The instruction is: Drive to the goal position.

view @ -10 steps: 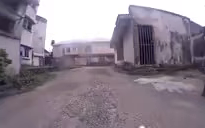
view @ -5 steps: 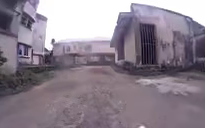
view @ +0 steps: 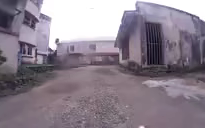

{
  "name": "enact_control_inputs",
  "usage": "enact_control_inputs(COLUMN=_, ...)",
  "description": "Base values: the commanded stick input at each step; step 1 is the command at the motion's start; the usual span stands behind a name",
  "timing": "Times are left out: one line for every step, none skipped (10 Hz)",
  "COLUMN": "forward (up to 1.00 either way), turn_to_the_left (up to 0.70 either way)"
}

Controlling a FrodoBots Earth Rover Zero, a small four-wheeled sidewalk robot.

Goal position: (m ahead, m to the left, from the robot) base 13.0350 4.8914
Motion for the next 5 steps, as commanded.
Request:
enact_control_inputs(forward=0.30, turn_to_the_left=0.00)
enact_control_inputs(forward=0.30, turn_to_the_left=0.00)
enact_control_inputs(forward=0.30, turn_to_the_left=0.00)
enact_control_inputs(forward=0.30, turn_to_the_left=0.00)
enact_control_inputs(forward=0.30, turn_to_the_left=0.00)
